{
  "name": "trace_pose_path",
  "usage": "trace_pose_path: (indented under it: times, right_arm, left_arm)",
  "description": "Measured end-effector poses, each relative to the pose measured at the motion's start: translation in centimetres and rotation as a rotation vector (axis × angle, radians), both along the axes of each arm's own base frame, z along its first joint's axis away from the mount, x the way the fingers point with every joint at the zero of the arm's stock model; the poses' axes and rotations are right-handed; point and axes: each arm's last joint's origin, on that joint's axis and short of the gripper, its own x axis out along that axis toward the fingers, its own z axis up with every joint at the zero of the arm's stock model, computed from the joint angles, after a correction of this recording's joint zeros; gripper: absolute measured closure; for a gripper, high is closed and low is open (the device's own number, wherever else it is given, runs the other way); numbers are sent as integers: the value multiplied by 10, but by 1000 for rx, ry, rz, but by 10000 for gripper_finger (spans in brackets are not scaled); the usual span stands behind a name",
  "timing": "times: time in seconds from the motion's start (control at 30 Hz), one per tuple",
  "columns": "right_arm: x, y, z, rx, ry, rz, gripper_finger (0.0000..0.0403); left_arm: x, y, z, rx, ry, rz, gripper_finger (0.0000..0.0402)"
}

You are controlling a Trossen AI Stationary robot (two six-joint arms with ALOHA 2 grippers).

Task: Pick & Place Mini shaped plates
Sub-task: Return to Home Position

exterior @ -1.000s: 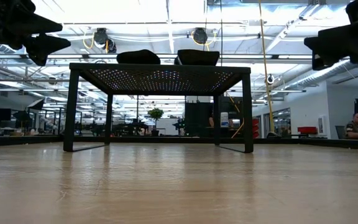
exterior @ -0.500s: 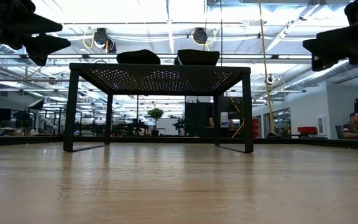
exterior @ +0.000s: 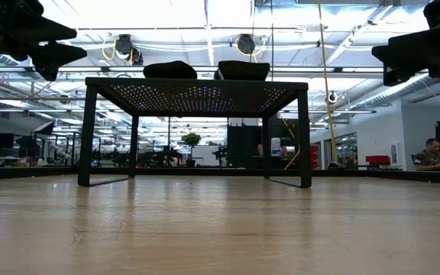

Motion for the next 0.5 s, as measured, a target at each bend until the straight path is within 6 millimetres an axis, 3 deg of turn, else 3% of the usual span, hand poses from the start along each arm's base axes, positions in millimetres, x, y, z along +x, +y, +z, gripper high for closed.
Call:
trace_pose_path:
  times: [0.5]
  right_arm:
    - [0,0,0,2,-5,0,283]
  left_arm:
    - [0,0,0,0,0,0,174]
